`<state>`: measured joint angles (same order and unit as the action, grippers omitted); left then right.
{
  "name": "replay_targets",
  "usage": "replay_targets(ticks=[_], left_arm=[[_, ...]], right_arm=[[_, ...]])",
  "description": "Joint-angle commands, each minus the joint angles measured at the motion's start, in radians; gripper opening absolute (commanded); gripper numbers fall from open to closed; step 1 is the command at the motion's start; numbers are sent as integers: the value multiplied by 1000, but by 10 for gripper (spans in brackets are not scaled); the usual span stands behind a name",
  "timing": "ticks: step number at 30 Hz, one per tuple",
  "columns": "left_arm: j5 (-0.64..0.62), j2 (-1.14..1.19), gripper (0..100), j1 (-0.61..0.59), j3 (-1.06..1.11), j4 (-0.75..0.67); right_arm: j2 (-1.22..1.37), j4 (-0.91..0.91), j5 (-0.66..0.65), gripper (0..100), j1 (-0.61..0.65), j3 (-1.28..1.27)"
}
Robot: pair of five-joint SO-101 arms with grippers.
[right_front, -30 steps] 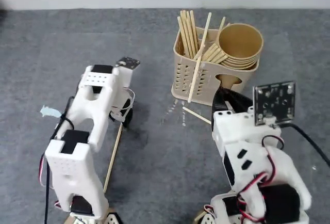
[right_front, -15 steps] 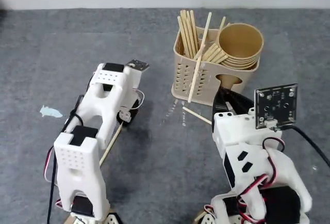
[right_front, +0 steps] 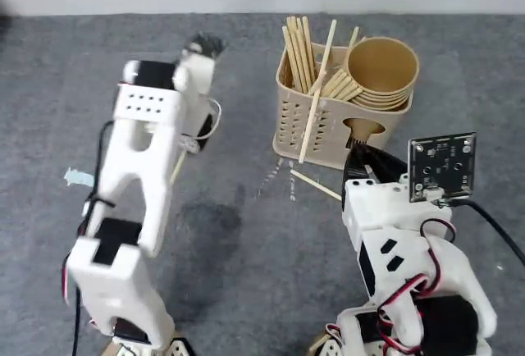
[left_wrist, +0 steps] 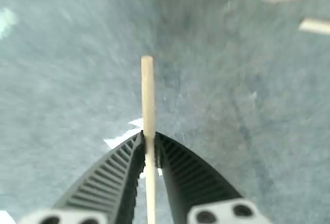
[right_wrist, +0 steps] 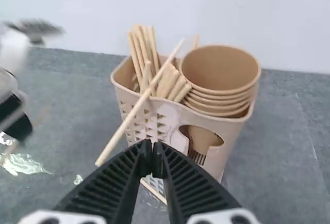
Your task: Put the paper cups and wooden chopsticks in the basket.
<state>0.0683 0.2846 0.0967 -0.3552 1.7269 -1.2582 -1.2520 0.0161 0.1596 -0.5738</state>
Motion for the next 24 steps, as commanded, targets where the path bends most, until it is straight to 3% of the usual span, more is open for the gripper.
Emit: replay_targets(ticks=[1, 11, 17, 24], left_arm=[[-12, -184, 12, 11, -91, 26], [-227, -272, 12, 54, -507, -11], [-344, -272, 12, 172, -641, -166], [-453, -272, 12, 264, -604, -430]], right_arm=[[4, -35, 8, 15, -53, 3], [-7, -48, 68, 16, -77, -176], [-7, -48, 72, 15, -81, -233], [-7, -48, 81, 15, -81, -308]])
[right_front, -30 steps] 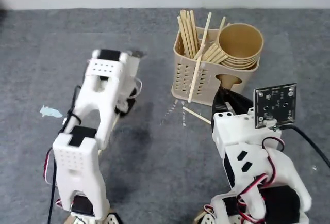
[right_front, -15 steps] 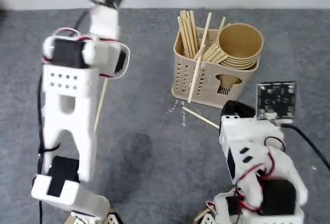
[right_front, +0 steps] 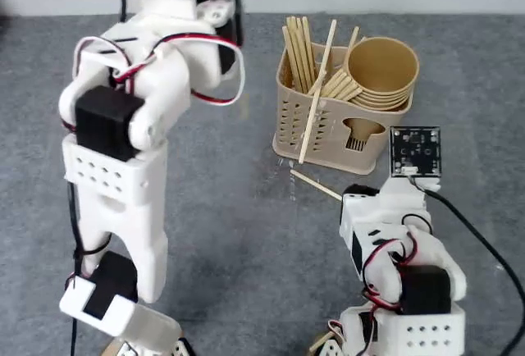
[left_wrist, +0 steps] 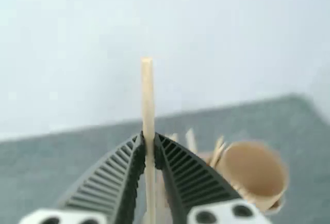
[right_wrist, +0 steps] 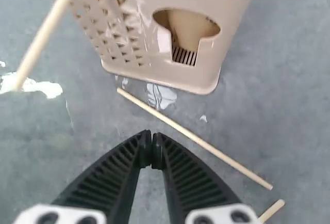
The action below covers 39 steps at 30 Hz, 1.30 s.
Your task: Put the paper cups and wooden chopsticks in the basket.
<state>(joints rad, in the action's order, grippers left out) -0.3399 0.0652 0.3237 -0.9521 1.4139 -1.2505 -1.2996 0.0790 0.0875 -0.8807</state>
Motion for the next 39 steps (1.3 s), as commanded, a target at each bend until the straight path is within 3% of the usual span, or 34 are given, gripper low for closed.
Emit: replay_targets(ticks=[1, 7, 16, 19, 23, 29, 34, 39], left_arm=[[-55, -52, 12, 46, 12, -157], [-153, -52, 12, 51, 153, -364], [-143, -52, 12, 48, 450, -592], [-74, -60, 13, 57, 536, -626], [-35, -61, 32, 64, 568, -606], [-41, -114, 210, 63, 512, -442], [-34, -218, 212, 40, 483, -333], [-34, -296, 209, -15, 484, -215]], right_arm=[[-15, -1, 41, 15, -8, -6], [-15, -1, 100, 17, -8, -11], [-15, -1, 101, 17, -8, -11], [-15, -1, 101, 19, -8, -11], [-15, 1, 101, 20, -10, -11], [-7, 70, 124, 24, -10, -8], [-2, 120, 184, 118, -2, 3], [2, 168, 181, 62, 8, 61]])
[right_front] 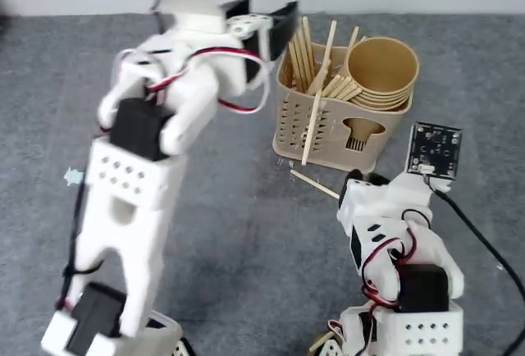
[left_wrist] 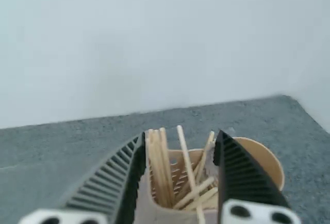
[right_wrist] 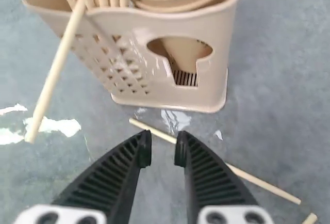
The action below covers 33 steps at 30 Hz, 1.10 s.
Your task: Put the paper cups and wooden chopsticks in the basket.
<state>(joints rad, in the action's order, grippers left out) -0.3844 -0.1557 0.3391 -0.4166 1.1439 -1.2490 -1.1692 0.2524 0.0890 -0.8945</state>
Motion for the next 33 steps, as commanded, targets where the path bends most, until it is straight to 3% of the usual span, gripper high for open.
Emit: replay_targets(ticks=[1, 7, 14, 22, 33], left_arm=[[11, -83, 209, -38, -51, 83], [11, -98, 209, -91, -51, 233], [12, -98, 209, -169, -51, 330], [12, -98, 209, -192, 22, 338], [11, -100, 209, -192, 79, 288]], right_arm=[[13, 41, 8, 63, 25, 94], [225, 47, 74, 63, 136, 249], [522, 47, 132, 63, 154, 460], [685, 44, 167, 63, 157, 577], [627, 39, 167, 63, 232, 632]])
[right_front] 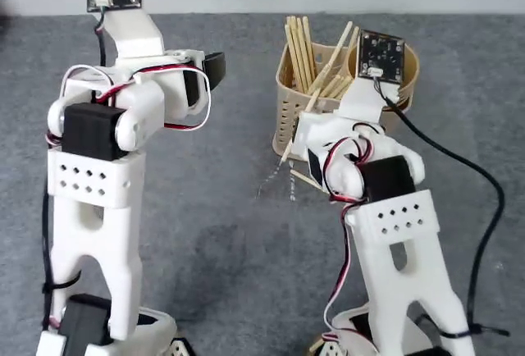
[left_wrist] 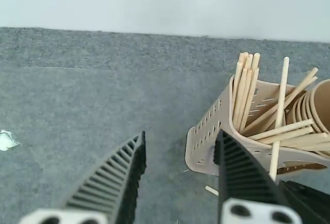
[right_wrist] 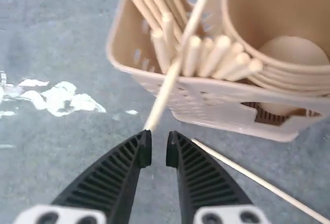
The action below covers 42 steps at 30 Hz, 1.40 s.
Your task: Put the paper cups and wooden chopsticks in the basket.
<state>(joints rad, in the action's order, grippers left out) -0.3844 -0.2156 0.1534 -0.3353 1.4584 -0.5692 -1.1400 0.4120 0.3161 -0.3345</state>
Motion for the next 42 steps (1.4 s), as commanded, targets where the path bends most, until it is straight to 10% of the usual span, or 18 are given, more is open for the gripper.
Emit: replay_targets(ticks=[1, 42], left_arm=[[11, -40, 209, -6, -2, -26], [9, -38, 209, -2, 1, -20]], right_arm=[[-51, 8, 8, 63, 15, 75], [-76, -19, -34, 8, 22, 61]])
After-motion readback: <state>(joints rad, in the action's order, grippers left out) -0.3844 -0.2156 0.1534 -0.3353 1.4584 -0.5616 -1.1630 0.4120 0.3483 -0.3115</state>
